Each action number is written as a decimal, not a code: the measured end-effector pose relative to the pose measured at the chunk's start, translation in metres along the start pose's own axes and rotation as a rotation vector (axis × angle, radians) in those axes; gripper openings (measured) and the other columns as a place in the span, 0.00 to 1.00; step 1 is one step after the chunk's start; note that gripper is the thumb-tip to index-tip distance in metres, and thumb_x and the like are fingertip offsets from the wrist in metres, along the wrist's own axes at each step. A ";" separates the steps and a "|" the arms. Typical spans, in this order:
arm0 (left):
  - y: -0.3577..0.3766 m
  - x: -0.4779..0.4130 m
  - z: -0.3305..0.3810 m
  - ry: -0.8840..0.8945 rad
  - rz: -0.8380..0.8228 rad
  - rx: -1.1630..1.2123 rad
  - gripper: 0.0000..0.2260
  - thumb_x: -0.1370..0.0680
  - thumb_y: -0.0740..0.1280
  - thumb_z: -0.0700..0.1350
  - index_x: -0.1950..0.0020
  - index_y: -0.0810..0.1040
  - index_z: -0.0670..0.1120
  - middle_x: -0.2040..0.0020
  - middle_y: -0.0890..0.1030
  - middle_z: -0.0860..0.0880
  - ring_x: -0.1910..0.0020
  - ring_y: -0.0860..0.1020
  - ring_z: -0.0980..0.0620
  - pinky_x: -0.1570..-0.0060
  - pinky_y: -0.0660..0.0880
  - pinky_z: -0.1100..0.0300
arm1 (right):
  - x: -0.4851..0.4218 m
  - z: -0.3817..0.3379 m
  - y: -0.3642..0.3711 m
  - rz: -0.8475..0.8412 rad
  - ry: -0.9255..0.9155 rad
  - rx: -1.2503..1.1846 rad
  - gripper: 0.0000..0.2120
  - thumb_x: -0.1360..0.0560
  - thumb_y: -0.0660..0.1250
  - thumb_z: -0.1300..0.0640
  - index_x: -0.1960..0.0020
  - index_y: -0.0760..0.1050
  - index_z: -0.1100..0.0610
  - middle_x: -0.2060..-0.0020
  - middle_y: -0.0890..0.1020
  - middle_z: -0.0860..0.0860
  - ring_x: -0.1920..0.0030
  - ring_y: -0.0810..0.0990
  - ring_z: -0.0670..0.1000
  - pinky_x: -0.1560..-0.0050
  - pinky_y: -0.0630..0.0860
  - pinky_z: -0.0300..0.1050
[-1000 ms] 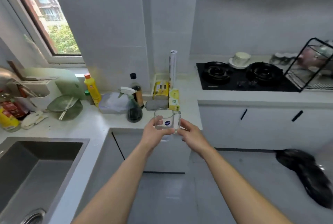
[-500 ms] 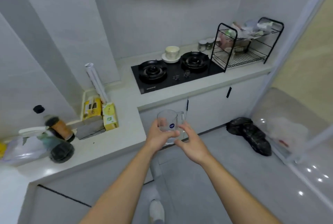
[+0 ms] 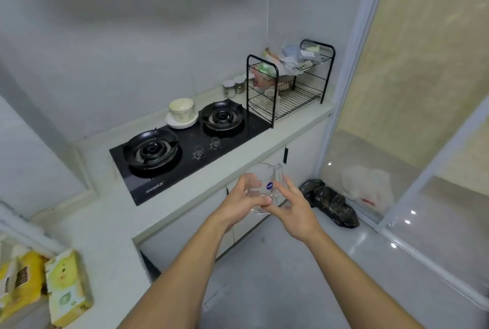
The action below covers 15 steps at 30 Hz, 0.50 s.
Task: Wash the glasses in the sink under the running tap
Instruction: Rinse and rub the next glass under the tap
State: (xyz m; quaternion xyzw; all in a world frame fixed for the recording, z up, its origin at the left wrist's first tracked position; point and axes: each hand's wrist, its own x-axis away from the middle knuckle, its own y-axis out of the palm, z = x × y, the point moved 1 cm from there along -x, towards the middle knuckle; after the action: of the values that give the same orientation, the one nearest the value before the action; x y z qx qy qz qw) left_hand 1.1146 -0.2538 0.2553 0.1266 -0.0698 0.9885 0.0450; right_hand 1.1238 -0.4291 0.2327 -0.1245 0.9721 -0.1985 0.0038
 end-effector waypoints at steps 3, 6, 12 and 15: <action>0.002 -0.044 0.017 0.025 -0.066 -0.029 0.32 0.24 0.77 0.42 0.23 0.67 0.51 0.31 0.75 0.52 0.33 0.76 0.51 0.31 0.72 0.53 | -0.030 0.009 -0.019 0.056 0.001 0.005 0.36 0.26 0.76 0.44 0.21 0.67 0.42 0.17 0.55 0.42 0.23 0.52 0.35 0.19 0.59 0.50; 0.019 -0.086 0.031 0.026 -0.076 -0.027 0.34 0.26 0.79 0.41 0.24 0.69 0.52 0.33 0.77 0.53 0.34 0.77 0.51 0.31 0.73 0.54 | -0.058 0.025 -0.040 0.103 0.023 -0.019 0.38 0.26 0.74 0.38 0.20 0.63 0.39 0.17 0.55 0.41 0.19 0.52 0.40 0.20 0.63 0.57; 0.053 -0.161 0.058 0.013 -0.121 -0.160 0.30 0.34 0.83 0.39 0.37 0.76 0.52 0.39 0.78 0.51 0.39 0.79 0.52 0.41 0.77 0.55 | -0.099 0.044 -0.090 0.116 -0.004 -0.016 0.27 0.22 0.74 0.47 0.25 0.71 0.42 0.25 0.68 0.33 0.24 0.67 0.40 0.27 0.70 0.48; 0.078 -0.204 0.070 0.011 -0.133 -0.185 0.30 0.34 0.83 0.39 0.36 0.74 0.50 0.39 0.78 0.50 0.42 0.78 0.53 0.47 0.76 0.56 | -0.132 0.063 -0.123 0.071 -0.015 -0.067 0.28 0.23 0.73 0.43 0.25 0.70 0.37 0.25 0.68 0.33 0.26 0.70 0.45 0.33 0.77 0.57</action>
State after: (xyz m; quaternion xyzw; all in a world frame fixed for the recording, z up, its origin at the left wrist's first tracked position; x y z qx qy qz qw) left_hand 1.3203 -0.3560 0.2597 0.1209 -0.1522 0.9733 0.1224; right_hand 1.2851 -0.5306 0.2168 -0.0915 0.9820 -0.1649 0.0141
